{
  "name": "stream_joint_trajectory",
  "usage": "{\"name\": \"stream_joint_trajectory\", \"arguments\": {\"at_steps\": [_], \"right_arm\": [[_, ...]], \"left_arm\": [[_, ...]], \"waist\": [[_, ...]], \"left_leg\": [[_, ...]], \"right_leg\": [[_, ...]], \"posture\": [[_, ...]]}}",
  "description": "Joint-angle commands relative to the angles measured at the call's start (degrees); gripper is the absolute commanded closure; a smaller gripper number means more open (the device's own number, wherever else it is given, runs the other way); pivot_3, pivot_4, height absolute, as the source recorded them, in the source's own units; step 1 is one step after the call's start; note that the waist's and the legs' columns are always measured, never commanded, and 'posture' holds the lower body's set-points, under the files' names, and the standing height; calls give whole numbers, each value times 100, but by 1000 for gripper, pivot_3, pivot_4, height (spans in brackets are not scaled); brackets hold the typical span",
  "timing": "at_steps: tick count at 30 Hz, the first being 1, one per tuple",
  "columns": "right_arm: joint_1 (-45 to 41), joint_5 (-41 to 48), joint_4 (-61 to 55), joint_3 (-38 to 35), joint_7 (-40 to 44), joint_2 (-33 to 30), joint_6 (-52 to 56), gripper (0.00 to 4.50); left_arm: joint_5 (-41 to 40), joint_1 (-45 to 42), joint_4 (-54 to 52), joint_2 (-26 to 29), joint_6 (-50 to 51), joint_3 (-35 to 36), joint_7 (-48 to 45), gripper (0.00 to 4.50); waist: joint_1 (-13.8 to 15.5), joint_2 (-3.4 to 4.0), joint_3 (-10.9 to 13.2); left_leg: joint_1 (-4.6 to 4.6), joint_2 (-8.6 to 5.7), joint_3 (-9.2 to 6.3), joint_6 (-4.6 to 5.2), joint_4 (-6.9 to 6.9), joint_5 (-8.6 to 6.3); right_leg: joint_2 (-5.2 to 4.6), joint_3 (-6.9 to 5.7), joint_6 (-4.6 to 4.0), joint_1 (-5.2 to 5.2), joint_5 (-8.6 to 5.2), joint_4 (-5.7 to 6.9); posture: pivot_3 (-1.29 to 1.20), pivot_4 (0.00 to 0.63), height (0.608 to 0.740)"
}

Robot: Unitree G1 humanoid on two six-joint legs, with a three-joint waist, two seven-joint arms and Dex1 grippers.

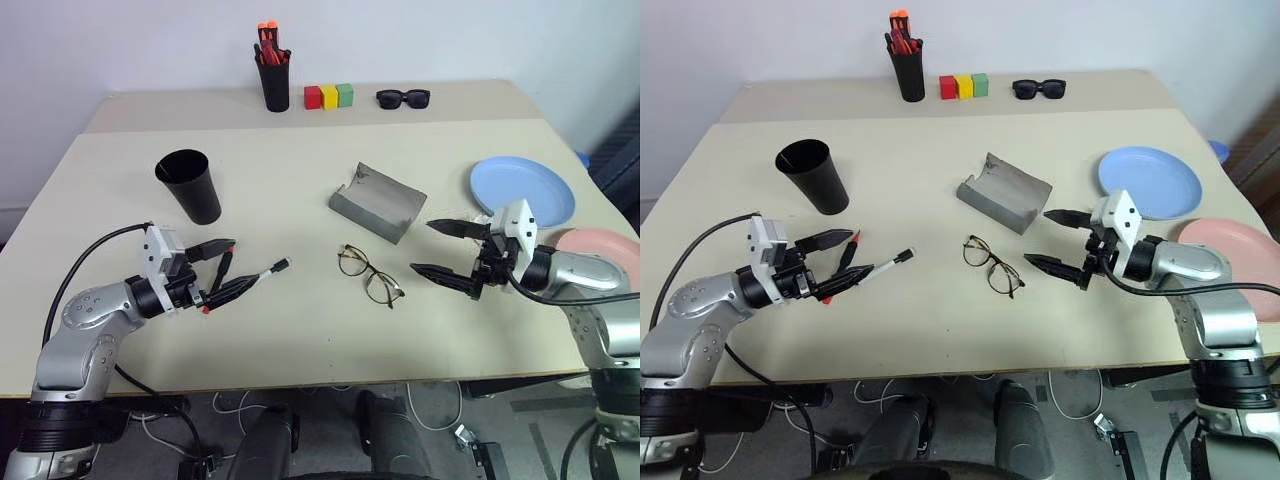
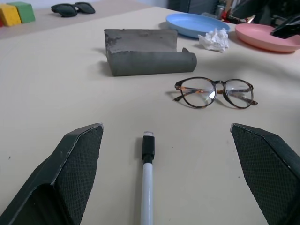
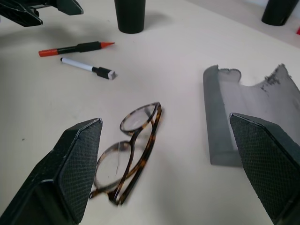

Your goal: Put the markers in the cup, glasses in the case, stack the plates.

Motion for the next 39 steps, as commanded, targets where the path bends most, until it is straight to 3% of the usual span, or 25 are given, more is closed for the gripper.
{"name": "stream_joint_trajectory", "arguments": {"at_steps": [1, 9, 13, 19, 24, 39], "right_arm": [[-117, 53, -182, -47, -11, -45, -3, 66], [-553, 123, 0, 157, 48, 144, -41, 66], [-777, 785, -358, 79, 22, 480, 385, 66], [-731, 588, -721, 480, -271, 842, 392, 66], [-702, 576, -1184, 711, -642, 1057, 511, 66], [-562, 512, -1554, 1124, -1019, 1565, 380, 66]], "left_arm": [[-403, -186, -57, 96, 463, 178, -6, 0], [-250, -418, 42, 212, 1154, 585, 1034, 0], [-302, -220, -212, 369, 1725, 896, 1621, 0], [-294, -182, -282, 482, 2524, 1176, 2364, 0], [-98, -346, -209, 643, 2731, 1047, 2506, 0], [-112, -1595, -879, 196, 5049, 536, 4125, 0]], "waist": [[-4, 0, 0], [-7, 0, 0], [-9, 0, 0], [4, -2, -1], [-1, -3, -1], [-9, -4, -2]], "left_leg": [[0, 0, 0, 0, 0, 0], [0, 0, -1, 0, 0, 0], [0, 0, -2, 0, 0, 0], [-1, 0, -5, -1, -1, 0], [-3, -2, -7, -3, 0, 1], [-2, -1, -11, -9, -4, 4]], "right_leg": [[0, 0, 0, 0, 0, 0], [1, 0, 1, -1, 0, 0], [0, 0, 2, -1, 1, 0], [1, -1, 2, -3, 1, 3], [1, -1, 2, -4, 0, 2], [4, -1, 1, -8, 1, 8]], "posture": [[0, 150, 740], [0, 150, 740], [0, 150, 740], [0, 150, 740], [0, 150, 740], [0, 150, 740]]}}
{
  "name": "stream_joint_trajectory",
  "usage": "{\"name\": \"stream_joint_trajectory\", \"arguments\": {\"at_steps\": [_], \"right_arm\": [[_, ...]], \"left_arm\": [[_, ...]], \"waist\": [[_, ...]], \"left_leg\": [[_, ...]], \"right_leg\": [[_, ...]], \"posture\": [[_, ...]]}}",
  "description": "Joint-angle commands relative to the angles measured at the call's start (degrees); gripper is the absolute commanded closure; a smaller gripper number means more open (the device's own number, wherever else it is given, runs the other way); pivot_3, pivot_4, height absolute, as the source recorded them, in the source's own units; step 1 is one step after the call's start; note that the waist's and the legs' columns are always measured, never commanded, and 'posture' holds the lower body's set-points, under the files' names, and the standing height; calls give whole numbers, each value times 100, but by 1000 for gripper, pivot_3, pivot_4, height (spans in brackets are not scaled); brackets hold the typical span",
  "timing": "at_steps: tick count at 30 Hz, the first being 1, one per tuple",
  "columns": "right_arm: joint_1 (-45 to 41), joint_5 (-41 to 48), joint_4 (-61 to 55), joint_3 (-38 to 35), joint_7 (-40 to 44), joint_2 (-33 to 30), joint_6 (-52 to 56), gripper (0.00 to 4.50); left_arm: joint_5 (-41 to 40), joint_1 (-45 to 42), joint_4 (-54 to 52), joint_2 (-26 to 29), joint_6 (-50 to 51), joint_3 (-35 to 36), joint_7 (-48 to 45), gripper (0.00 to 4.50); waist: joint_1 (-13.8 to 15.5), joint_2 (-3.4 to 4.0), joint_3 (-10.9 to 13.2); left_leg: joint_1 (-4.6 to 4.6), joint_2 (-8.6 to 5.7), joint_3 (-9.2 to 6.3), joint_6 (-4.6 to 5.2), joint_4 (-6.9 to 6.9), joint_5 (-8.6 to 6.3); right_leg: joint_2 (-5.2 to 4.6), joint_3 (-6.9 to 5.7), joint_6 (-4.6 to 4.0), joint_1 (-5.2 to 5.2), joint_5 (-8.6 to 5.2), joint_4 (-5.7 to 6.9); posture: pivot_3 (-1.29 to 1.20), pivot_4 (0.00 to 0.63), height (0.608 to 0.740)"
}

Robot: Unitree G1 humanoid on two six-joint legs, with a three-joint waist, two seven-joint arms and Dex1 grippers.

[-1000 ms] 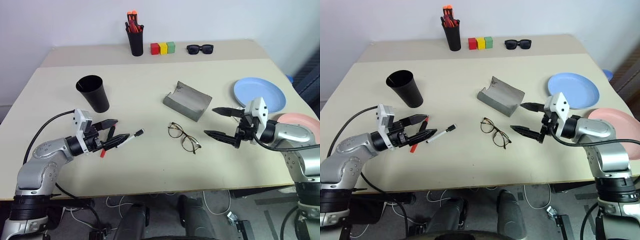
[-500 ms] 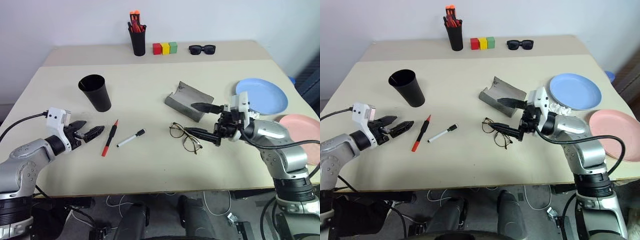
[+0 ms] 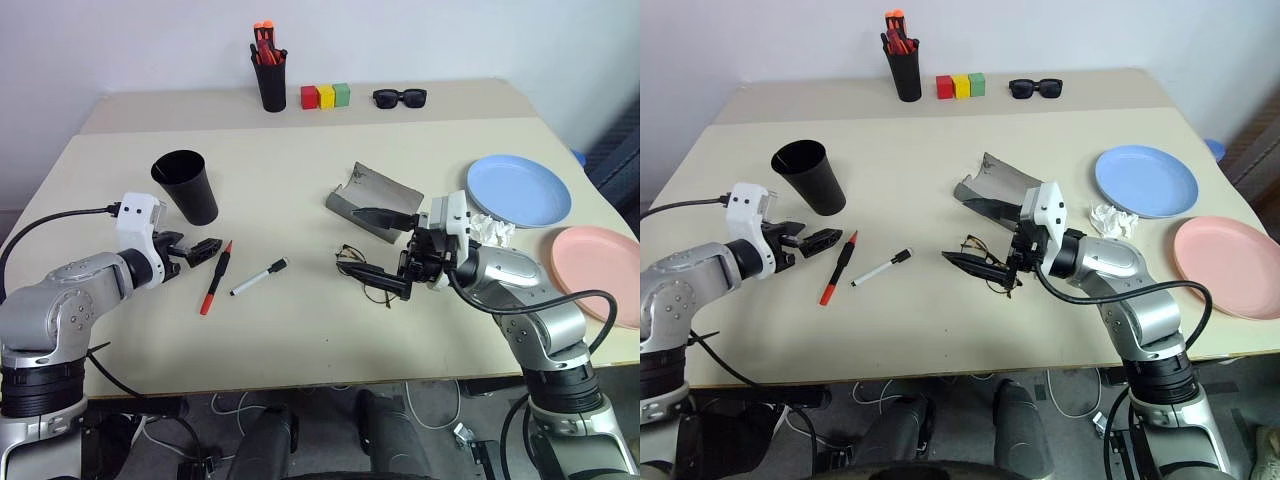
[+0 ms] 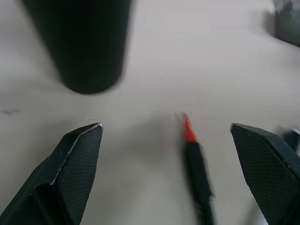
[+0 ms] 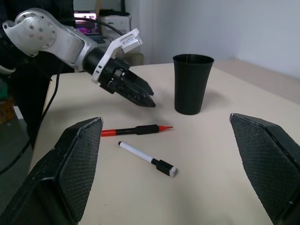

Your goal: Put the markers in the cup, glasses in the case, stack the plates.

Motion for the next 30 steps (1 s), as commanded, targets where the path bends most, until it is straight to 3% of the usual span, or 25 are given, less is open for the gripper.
{"name": "stream_joint_trajectory", "arguments": {"at_steps": [1, 9, 16, 20, 26, 30], "right_arm": [[33, 40, -274, 23, -74, 92, -92, 66], [205, 7, -359, 44, -150, 97, -106, 66], [268, -70, -324, 49, -228, 111, -158, 66], [290, -76, -334, 40, -226, 91, -163, 0], [336, -93, -350, 61, -267, 98, -156, 0], [325, -84, -310, 39, -252, 86, -157, 0]], "left_arm": [[22, -332, -201, -84, 495, -75, 285, 0], [82, -1096, 137, -510, 2145, -248, 726, 0], [395, -1305, 408, -635, 2568, -457, 832, 0], [467, -1358, 476, -678, 2460, -714, 704, 1266], [637, -1421, 559, -699, 2153, -873, 606, 4321], [700, -1350, 404, -520, 1760, -976, 368, 4420]], "waist": [[17, 0, 0], [6, -1, 0], [-2, -1, 0], [12, -1, -1], [19, -1, -1], [12, -1, 0]], "left_leg": [[0, 0, 0, 0, 0, 0], [0, -2, -2, -1, 1, 1], [1, -2, -2, -3, 0, 2], [1, -3, -2, -7, 0, 4], [1, -3, -3, -7, 0, 4], [0, -3, -3, -8, 0, 4]], "right_leg": [[0, 0, 0, 1, 0, 0], [1, 0, 0, 2, 0, 0], [1, 0, 0, 0, 0, 0], [1, 0, 0, 2, 0, 0], [0, 1, 0, 2, 0, 0], [0, 1, 0, 1, 0, 0]], "posture": [[0, 150, 740], [0, 150, 740], [0, 150, 740], [0, 150, 740], [0, 150, 740], [0, 150, 740]]}}
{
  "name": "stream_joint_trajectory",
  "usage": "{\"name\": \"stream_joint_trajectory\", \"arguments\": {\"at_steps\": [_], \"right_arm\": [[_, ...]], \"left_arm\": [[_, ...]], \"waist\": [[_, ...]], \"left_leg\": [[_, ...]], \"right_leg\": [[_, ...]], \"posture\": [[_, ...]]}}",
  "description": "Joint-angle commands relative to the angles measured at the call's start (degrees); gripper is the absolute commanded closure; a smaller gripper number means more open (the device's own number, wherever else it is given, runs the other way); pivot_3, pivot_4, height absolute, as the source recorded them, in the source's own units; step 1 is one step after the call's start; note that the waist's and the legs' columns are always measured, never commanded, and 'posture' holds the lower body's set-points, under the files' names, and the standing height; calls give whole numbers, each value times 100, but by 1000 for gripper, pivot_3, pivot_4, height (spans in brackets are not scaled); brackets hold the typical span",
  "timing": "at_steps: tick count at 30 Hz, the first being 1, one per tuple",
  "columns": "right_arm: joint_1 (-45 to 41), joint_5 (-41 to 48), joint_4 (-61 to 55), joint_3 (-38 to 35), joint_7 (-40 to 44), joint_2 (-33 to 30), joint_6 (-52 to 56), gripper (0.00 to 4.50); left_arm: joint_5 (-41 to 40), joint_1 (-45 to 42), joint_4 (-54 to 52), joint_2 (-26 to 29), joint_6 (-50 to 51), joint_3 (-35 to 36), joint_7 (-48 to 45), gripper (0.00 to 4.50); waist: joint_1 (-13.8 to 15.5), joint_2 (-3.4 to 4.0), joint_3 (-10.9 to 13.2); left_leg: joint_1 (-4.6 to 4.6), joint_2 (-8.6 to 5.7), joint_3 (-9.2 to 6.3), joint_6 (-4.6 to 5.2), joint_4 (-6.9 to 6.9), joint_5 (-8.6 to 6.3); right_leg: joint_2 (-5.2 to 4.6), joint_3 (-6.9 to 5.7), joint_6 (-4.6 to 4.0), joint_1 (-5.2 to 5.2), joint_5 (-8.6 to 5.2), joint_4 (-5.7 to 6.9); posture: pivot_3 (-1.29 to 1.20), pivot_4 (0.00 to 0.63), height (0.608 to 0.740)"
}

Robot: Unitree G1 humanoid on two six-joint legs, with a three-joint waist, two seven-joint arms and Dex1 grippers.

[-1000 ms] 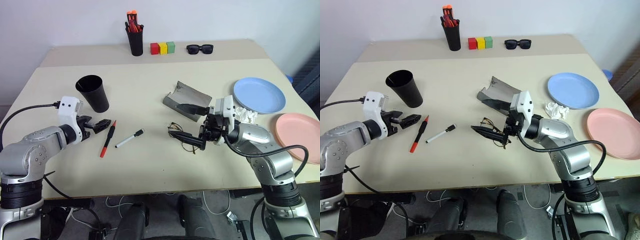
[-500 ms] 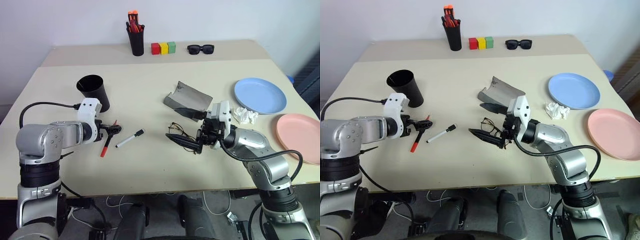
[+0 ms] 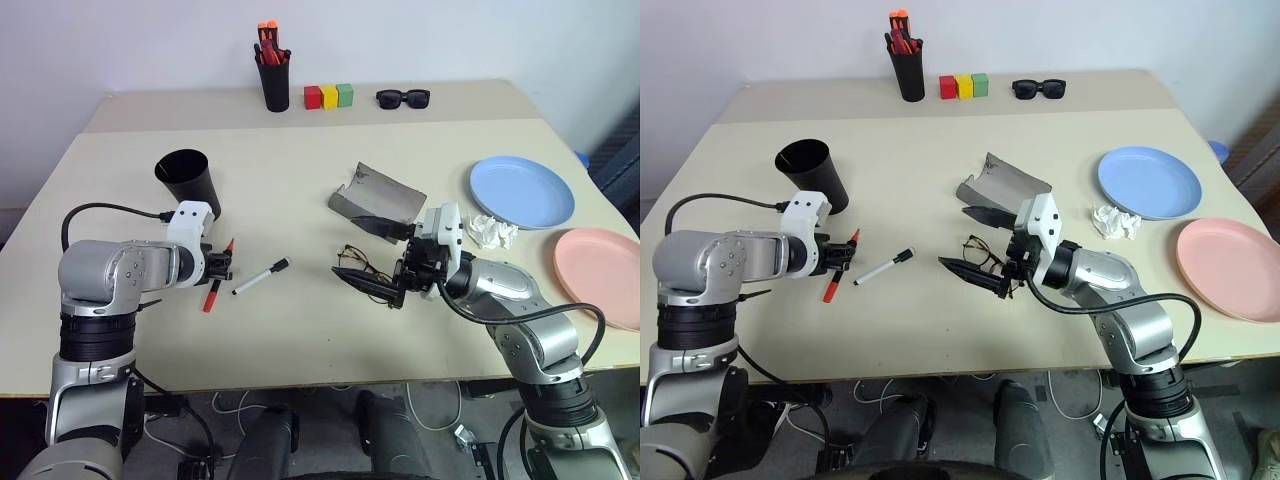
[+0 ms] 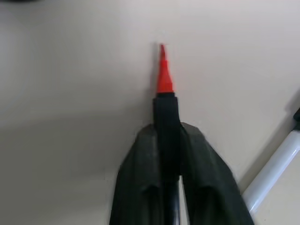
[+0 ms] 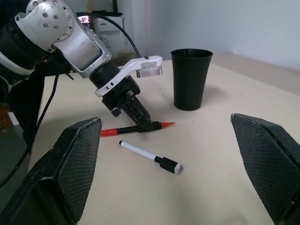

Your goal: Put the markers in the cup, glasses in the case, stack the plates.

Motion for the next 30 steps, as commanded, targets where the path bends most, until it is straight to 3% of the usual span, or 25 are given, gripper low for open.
{"name": "stream_joint_trajectory", "arguments": {"at_steps": [1, 5, 10, 15, 20, 30], "right_arm": [[-48, 19, -145, -59, 15, 3, -120, 0], [-111, -15, -74, -31, 28, 23, -143, 0], [-173, -24, -13, -8, 50, 48, -157, 0], [-189, -1, -13, -35, 72, 38, -124, 0], [-174, 65, -72, -42, 82, 25, -32, 0], [-257, 83, -114, -80, 69, -29, 25, 0]], "left_arm": [[33, -28, -242, 126, -473, 25, -240, 4420], [-229, -108, -388, -188, -2474, 389, -1212, 4420], [296, -544, 72, -496, -4643, 493, -1260, 4420], [900, -1040, 1090, -494, -6819, 722, -1164, 4420], [1331, -1551, 2833, -78, -8896, 1021, -1260, 4420], [831, -1761, 5160, -324, -10525, 1522, -1935, 4420]], "waist": [[-2, 0, 0], [23, -1, 0], [15, -1, 0], [3, -1, 0], [12, -1, 0], [15, -3, -1]], "left_leg": [[0, 0, 0, 0, 0, 0], [-5, 0, -2, -3, 1, 2], [-6, 0, -1, -6, 1, 3], [-5, 0, 3, -5, 0, 2], [-6, 0, 4, -5, 0, 2], [-8, -3, 1, -3, 4, 2]], "right_leg": [[0, 0, 0, 0, 0, 0], [-1, 0, -1, -1, 0, -3], [-2, -1, -2, -1, 2, -6], [-2, 0, -3, -1, 2, -9], [-2, 0, -2, -1, 3, -10], [-2, -1, 0, 1, 4, -10]], "posture": [[0, 150, 740], [0, 150, 740], [0, 150, 740], [0, 150, 740], [0, 150, 740], [0, 150, 740]]}}
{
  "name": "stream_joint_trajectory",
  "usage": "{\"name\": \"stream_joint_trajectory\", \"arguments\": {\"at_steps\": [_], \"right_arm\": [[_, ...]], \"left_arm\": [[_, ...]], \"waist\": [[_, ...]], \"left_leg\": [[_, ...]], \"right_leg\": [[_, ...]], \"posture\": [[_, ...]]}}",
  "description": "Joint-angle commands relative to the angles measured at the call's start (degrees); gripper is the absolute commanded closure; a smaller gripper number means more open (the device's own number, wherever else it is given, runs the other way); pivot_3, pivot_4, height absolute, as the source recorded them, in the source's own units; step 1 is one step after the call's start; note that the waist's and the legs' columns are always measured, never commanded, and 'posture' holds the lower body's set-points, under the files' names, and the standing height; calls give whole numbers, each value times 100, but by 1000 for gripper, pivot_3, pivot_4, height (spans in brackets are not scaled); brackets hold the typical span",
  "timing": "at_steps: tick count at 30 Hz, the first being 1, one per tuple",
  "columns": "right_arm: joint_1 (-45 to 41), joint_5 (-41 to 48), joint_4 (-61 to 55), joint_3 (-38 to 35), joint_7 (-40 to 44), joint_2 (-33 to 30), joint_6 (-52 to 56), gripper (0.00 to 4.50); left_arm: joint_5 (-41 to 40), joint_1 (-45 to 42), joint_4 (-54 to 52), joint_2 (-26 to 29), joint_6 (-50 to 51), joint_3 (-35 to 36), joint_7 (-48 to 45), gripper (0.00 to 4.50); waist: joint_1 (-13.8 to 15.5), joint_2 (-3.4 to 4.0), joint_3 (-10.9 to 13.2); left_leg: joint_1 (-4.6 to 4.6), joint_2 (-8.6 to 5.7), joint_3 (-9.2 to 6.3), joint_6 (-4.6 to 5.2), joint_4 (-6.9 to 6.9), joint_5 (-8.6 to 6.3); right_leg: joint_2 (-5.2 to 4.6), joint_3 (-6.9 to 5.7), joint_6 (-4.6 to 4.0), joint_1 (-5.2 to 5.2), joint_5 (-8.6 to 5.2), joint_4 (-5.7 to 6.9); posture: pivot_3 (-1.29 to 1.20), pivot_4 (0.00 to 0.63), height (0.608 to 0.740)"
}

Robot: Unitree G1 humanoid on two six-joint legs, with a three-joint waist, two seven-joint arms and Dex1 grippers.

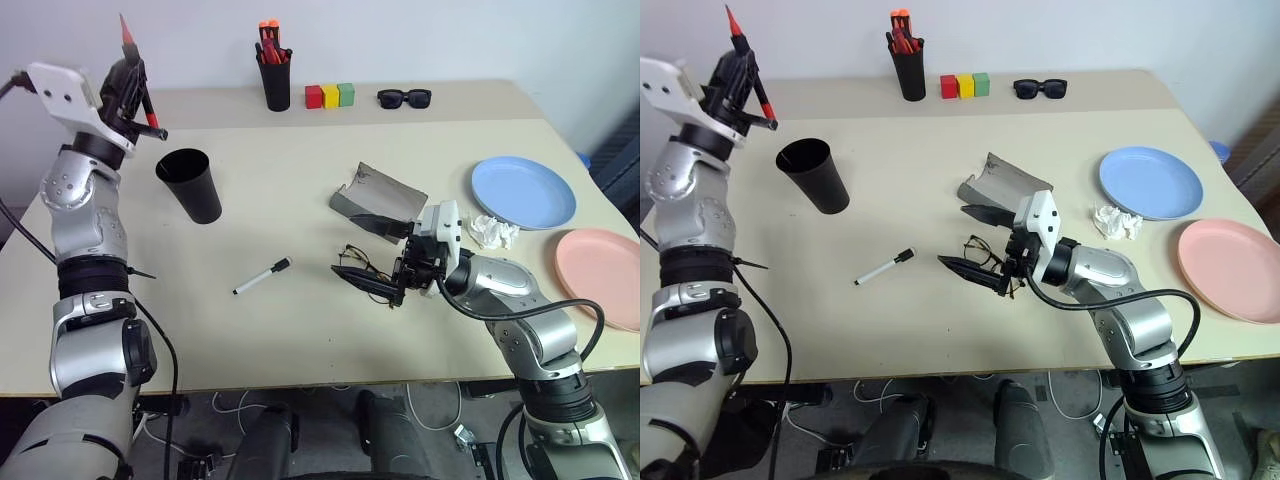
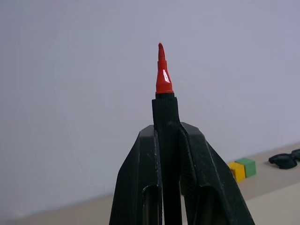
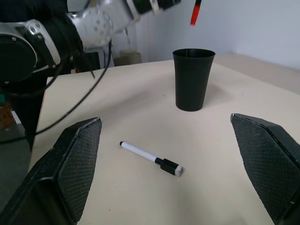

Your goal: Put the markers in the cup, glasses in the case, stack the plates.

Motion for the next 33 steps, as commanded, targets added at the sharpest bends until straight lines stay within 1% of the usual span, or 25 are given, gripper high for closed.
{"name": "stream_joint_trajectory", "arguments": {"at_steps": [1, 5, 8, 9, 10, 13, 14, 16, 18, 21, 22, 23, 25, 27, 29, 30, 33], "right_arm": [[-106, 76, -204, -87, -6, -31, -24, 0], [-130, 86, -230, -97, -27, -42, -5, 0], [-130, 78, -241, -103, -41, -54, -7, 0], [-126, 74, -247, -104, -46, -59, -7, 0], [-124, 79, -251, -107, -52, -62, -2, 0], [-112, 83, -257, -107, -64, -69, -2, 0], [-113, 78, -245, -102, -66, -63, -12, 0], [-122, 68, -221, -94, -69, -48, -29, 0], [-132, 67, -194, -90, -59, -40, -40, 0], [-163, 31, -115, -63, -31, -23, -80, 0], [-178, 19, -87, -54, -27, -11, -92, 0], [-192, 9, -60, -47, -25, 1, -106, 0], [-214, -7, -16, -30, -18, 27, -129, 0], [-213, -28, 20, -1, -5, 54, -161, 0], [-226, -57, 50, 31, -8, 88, -182, 0], [-237, -71, 64, 38, -12, 106, -195, 0], [-256, -88, 70, 48, -25, 134, -208, 0]], "left_arm": [[-255, -41, 427, -152, -485, 219, -230, 4420], [-278, -39, 839, -268, -720, 272, -265, 4420], [-192, 78, 942, -255, -766, 188, -285, 3080], [-192, 113, 895, -249, -761, 180, -278, 2542], [-221, 130, 841, -248, -732, 195, -266, 2097], [-336, 221, 454, -237, -476, 171, -348, 433], [-470, 352, -83, -222, -23, 63, -456, 196], [-850, 681, -1341, -79, 1207, -304, -889, 196], [-1386, 1051, -2571, 184, 2581, -638, -1286, 196], [-2141, 1555, -3837, 728, 4499, -968, -1582, 196], [-2284, 1713, -4119, 904, 4977, -1065, -1629, 196], [-2264, 1876, -4324, 1096, 5239, -1247, -1794, 196], [-2108, 1967, -4296, 1162, 5598, -1503, -1761, 196], [-1489, 1958, -4077, 1223, 5615, -2097, -1752, 196], [-1118, 1832, -3935, 1236, 5935, -2596, -1710, 196], [-862, 1720, -3861, 1229, 5787, -2897, -1876, 196], [-613, 1216, -3408, 860, 5916, -3115, -1757, 196]], "waist": [[-7, 0, 0], [-15, -1, 0], [-21, -1, 0], [-22, -1, 0], [-21, -1, 0], [-20, -1, 0], [-12, -1, 0], [-29, -1, 0], [-34, 0, 0], [-51, 0, 0], [-67, 5, -1], [-78, 6, -1], [-70, 8, 0], [-27, 6, 0], [-11, 5, 0], [-14, 5, 1], [7, 3, 2]], "left_leg": [[0, 0, 0, 0, 0, 0], [0, 0, 0, 1, 0, 0], [1, 0, 0, 1, 0, -1], [1, 0, 0, 2, 0, -1], [2, 0, 0, 3, 0, -1], [1, 0, 0, 3, 0, -1], [1, 0, 0, 3, 0, -1], [-1, 0, 0, 3, 0, -2], [-2, 1, -4, 4, 0, -2], [2, 1, -5, 5, 0, -3], [2, 2, -6, 5, 0, -3], [8, 3, -3, 7, -2, -4], [14, 5, -2, 7, -4, -4], [14, 5, -3, 7, -3, -3], [16, 5, -4, 7, -2, -3], [15, 4, -4, 7, -2, -3], [8, 4, -4, 6, -2, -3]], "right_leg": [[0, 0, 0, 0, 0, 0], [0, 0, 0, -1, 0, 1], [0, 0, 0, -1, 0, 2], [0, 0, 0, -1, 0, 3], [0, 0, 0, -1, 0, 3], [0, 0, 0, -1, 0, 4], [0, 0, 0, -1, 0, 4], [0, 1, 1, -1, 0, 3], [0, 1, 1, -3, 0, 8], [0, 1, 0, -3, 0, 14], [1, 1, 0, -3, -1, 16], [2, 2, -1, -3, -2, 20], [5, 2, -2, -3, -3, 25], [7, 1, -2, -1, -3, 28], [7, 1, -3, 5, -3, 24], [8, 1, -2, 7, -3, 21], [7, 1, -2, 3, -3, 16]], "posture": [[0, 150, 740], [0, 150, 740], [0, 150, 740], [0, 150, 740], [0, 150, 740], [0, 150, 740], [0, 150, 740], [0, 150, 740], [0, 150, 740], [0, 150, 740], [0, 150, 740], [0, 150, 740], [0, 150, 740], [0, 150, 740], [0, 150, 740], [0, 150, 740], [0, 150, 740]]}}
